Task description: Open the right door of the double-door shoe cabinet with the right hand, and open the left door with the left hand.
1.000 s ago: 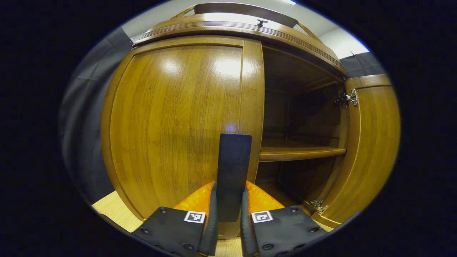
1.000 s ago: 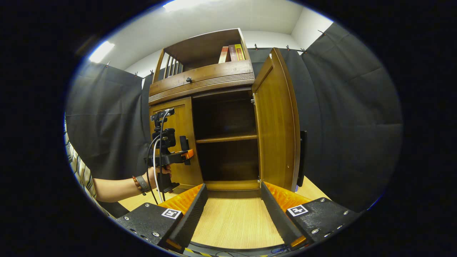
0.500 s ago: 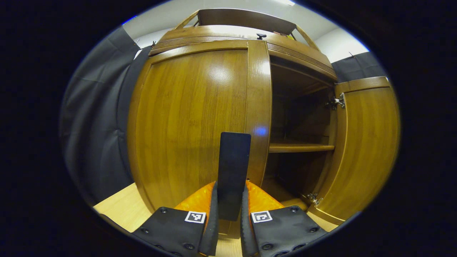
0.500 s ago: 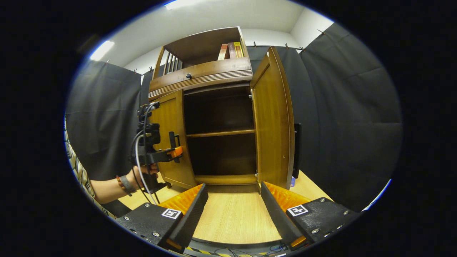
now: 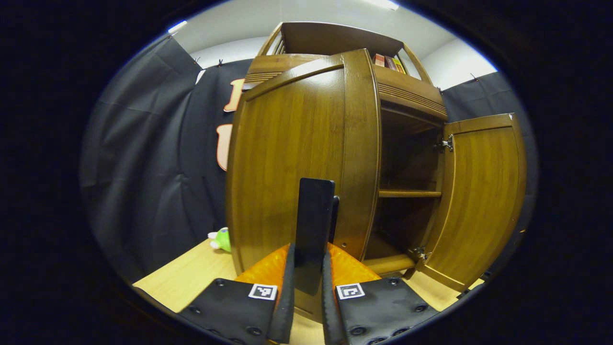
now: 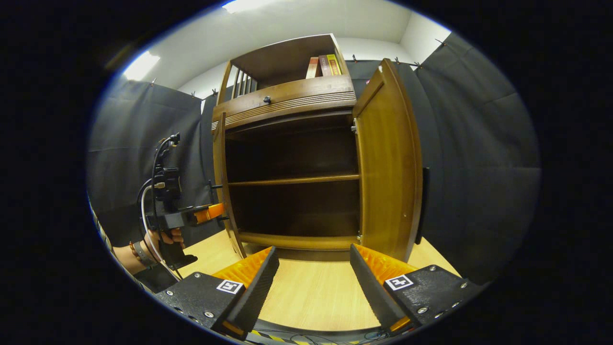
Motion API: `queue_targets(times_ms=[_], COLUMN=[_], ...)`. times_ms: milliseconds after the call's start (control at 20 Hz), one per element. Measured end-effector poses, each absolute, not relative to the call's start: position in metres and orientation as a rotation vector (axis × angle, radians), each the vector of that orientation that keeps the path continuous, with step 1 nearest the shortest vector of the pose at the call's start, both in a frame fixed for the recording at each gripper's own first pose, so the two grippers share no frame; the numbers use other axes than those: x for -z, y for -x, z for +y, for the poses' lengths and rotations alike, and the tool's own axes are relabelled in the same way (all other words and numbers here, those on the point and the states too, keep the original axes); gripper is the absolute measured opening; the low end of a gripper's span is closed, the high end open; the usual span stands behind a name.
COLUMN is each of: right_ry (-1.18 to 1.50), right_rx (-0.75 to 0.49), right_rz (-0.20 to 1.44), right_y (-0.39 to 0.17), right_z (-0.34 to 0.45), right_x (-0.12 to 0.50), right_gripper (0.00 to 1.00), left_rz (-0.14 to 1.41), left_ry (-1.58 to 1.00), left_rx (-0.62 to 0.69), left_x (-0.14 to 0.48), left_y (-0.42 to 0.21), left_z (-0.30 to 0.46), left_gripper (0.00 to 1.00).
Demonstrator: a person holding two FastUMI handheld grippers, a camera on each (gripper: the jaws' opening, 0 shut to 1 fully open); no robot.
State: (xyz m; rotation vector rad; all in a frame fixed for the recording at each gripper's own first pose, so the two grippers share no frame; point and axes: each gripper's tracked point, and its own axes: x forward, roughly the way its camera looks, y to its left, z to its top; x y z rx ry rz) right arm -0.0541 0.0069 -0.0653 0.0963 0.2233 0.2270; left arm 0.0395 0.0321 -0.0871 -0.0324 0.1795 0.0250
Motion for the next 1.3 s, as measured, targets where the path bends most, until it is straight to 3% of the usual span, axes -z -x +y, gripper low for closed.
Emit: queue_targets(times_ms=[650,1050,1100,1150,1300], right_ry=[-0.126,-0.135,-0.137,-0.136,-0.133], right_rx=[-0.284,-0.280,-0.278,-0.277,-0.280], right_rz=[0.221,0.254,0.248,0.237,0.216], right_y=[0.037,0.038,0.038,0.037,0.037], right_z=[0.059,0.081,0.083,0.086,0.091], right_x=[0.068,0.079,0.078,0.076,0.069], right_gripper=[0.92,1.00,0.80,0.92,0.92], left_rz=[0.191,0.181,0.179,0.171,0.174], left_ry=[0.012,-0.037,-0.036,-0.035,0.042], left_rx=[-0.038,0.005,-0.008,-0.034,0.022], left_x=[0.075,0.072,0.072,0.072,0.070], left_y=[0.011,0.021,0.021,0.019,0.021], left_z=[0.109,0.166,0.179,0.195,0.214], left_gripper=[0.22,0.22,0.22,0.19,0.12])
